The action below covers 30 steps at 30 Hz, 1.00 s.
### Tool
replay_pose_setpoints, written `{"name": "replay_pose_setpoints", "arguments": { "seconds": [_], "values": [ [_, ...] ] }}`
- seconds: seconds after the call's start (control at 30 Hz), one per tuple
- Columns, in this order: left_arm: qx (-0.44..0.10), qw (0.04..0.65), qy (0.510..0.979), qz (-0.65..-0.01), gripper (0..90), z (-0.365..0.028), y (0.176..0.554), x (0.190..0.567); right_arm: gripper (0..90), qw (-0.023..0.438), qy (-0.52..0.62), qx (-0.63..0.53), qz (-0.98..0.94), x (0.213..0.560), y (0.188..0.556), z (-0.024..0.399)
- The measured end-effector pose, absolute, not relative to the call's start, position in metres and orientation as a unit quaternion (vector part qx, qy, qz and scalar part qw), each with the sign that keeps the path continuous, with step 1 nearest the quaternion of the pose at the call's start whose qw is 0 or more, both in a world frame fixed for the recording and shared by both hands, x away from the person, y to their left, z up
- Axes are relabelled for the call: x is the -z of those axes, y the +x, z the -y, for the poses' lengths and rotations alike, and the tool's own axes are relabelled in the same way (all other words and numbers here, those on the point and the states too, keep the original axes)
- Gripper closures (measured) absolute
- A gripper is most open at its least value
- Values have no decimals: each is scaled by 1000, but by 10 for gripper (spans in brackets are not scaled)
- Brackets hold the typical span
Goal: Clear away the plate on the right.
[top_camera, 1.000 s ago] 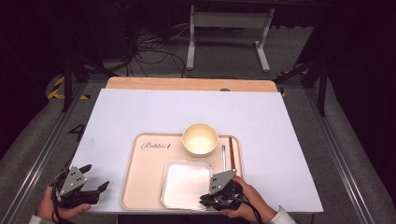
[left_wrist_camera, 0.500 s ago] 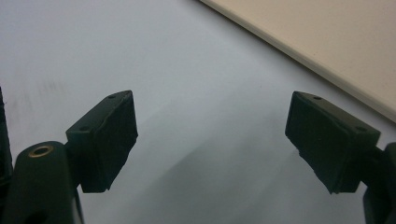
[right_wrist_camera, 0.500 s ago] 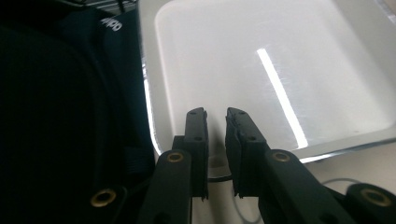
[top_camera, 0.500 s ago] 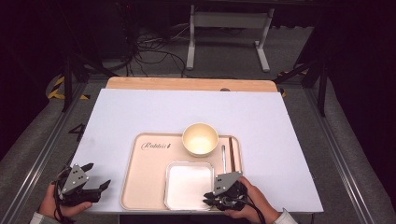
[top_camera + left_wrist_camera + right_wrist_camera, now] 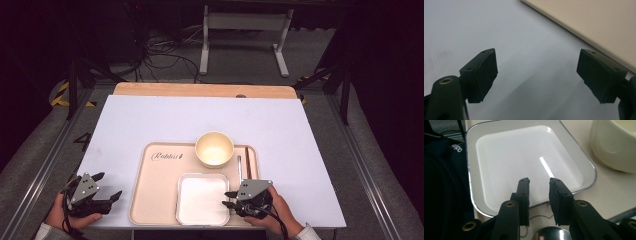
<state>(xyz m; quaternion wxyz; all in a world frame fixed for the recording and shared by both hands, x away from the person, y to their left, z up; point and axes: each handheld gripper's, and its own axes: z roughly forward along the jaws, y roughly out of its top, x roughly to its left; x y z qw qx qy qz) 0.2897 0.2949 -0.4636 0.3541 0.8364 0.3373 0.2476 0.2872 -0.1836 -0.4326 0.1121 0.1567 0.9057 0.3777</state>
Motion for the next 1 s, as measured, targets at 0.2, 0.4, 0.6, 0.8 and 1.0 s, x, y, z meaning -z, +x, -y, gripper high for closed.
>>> {"name": "replay_pose_setpoints", "arguments": {
  "seconds": [0.2,0.4,0.6,0.8,1.0],
  "values": [
    [-246,356,837,-335,179,-293,292,464,659,160,182,-385,-891,425,295,198],
    [-245,357,837,-335,179,-293,292,464,642,181,206,-404,-873,417,304,213],
    [-245,357,837,-336,178,-293,293,464,587,207,233,-415,-855,410,312,230],
    [-242,359,836,-337,179,-292,295,464,495,230,265,-417,-838,406,319,245],
    [-239,364,835,-336,179,-292,297,464,414,260,298,-400,-827,407,324,262]
  ]
}}
